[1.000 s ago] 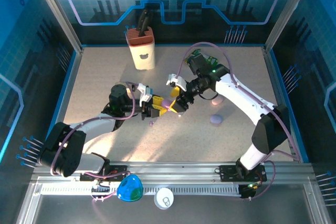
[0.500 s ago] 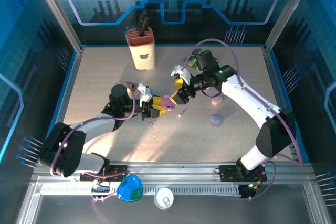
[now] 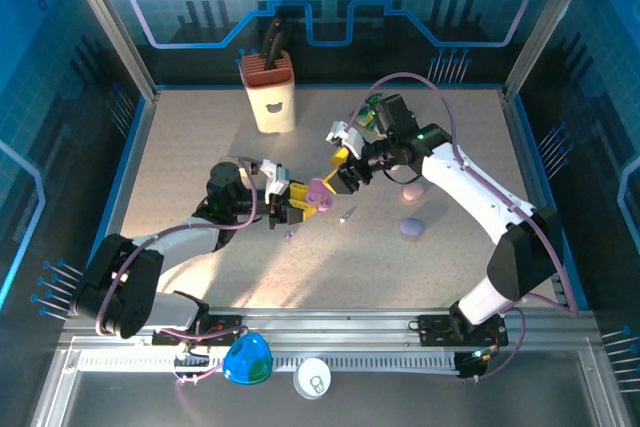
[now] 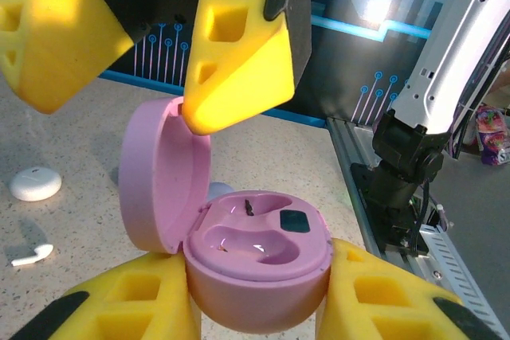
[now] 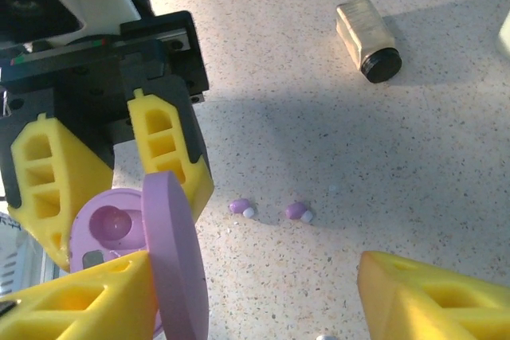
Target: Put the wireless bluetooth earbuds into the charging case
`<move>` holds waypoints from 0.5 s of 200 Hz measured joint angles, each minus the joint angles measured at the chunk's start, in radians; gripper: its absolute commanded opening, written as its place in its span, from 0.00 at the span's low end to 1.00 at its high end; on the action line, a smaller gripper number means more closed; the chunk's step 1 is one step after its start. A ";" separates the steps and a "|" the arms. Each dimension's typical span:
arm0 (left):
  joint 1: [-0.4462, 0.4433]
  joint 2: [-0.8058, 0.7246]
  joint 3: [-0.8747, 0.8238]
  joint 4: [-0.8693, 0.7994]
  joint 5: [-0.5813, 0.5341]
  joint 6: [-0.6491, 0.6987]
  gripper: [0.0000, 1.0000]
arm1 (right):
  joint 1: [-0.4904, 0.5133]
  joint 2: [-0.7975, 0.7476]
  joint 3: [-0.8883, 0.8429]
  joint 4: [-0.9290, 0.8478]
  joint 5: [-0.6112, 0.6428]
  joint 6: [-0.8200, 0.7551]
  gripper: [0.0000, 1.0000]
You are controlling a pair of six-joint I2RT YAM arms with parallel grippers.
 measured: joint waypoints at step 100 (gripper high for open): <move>0.003 0.000 0.000 0.039 0.001 -0.009 0.33 | -0.001 -0.065 -0.077 0.045 -0.021 -0.031 0.84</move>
